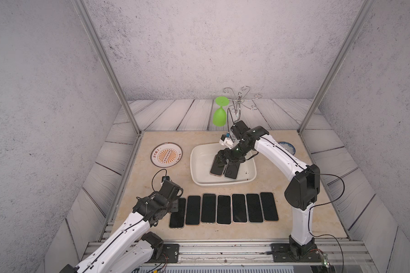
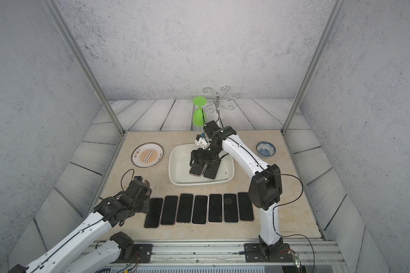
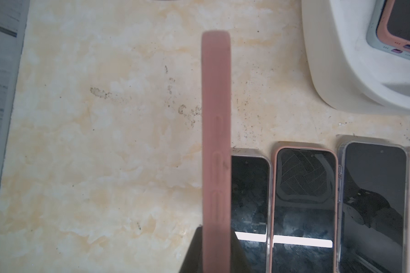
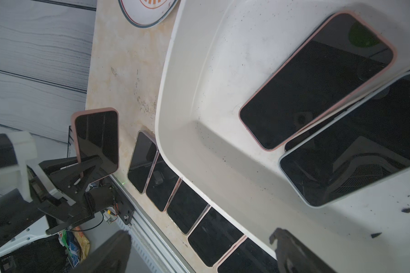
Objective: Take the phone out of the storage box
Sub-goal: Place the phone at the center of the board.
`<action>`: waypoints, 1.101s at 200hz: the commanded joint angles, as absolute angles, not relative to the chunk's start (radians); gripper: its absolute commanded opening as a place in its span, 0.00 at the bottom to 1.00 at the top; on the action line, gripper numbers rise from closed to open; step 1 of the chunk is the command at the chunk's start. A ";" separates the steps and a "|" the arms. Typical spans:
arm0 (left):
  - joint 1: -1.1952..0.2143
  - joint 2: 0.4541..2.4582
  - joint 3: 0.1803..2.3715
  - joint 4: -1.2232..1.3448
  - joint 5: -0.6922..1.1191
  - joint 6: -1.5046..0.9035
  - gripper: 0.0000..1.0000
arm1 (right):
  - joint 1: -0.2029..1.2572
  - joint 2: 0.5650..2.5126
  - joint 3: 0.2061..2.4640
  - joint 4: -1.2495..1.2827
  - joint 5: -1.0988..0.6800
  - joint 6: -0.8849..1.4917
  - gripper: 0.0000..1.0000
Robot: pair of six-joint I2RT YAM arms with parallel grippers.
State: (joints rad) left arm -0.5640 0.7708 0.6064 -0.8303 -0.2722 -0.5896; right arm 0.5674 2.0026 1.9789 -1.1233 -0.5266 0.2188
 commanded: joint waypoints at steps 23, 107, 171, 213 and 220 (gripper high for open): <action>-0.584 0.726 0.539 -0.795 -0.287 -0.728 0.03 | 0.565 2.040 1.975 -1.122 -0.556 0.215 0.99; -0.616 0.683 0.500 -0.878 -0.383 -0.870 0.07 | 0.565 2.056 1.968 -1.127 -0.563 0.207 0.99; -0.659 0.684 0.504 -0.898 -0.402 -0.882 0.17 | 0.565 2.059 1.956 -1.131 -0.559 0.195 0.99; -0.664 0.711 0.510 -0.910 -0.408 -0.896 0.22 | 0.566 2.057 1.939 -1.131 -0.554 0.190 0.99; -0.665 0.718 0.514 -0.911 -0.411 -0.899 0.23 | 0.566 2.057 1.939 -1.132 -0.557 0.187 0.99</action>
State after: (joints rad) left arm -0.6582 0.7029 0.5037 -0.8906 -0.3805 -0.8825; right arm 0.5674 2.0518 1.9465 -1.1175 -0.5484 0.2058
